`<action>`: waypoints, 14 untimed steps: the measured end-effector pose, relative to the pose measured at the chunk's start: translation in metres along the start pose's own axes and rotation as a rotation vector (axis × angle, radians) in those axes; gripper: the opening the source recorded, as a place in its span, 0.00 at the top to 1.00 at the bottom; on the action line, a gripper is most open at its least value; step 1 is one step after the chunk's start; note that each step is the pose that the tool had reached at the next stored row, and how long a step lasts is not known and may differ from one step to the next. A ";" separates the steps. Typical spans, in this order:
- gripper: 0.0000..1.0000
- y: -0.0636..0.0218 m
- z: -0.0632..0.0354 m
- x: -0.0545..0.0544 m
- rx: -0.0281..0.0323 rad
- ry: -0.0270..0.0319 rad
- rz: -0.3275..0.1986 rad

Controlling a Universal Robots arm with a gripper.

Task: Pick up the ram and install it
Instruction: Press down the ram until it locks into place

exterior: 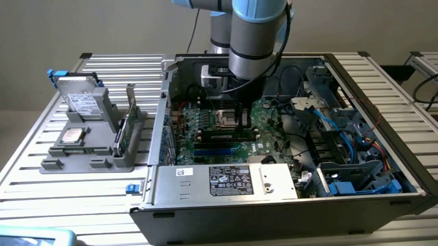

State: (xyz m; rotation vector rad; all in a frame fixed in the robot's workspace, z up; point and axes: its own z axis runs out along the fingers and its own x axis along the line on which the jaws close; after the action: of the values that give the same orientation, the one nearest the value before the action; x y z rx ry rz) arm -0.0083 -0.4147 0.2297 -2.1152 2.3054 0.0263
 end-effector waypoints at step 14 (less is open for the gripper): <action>0.89 0.0003 -0.0134 0.004 -0.0077 0.0012 0.013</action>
State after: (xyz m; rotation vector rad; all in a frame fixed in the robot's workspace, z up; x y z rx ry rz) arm -0.0089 -0.4188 0.2430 -2.1043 2.3236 0.0341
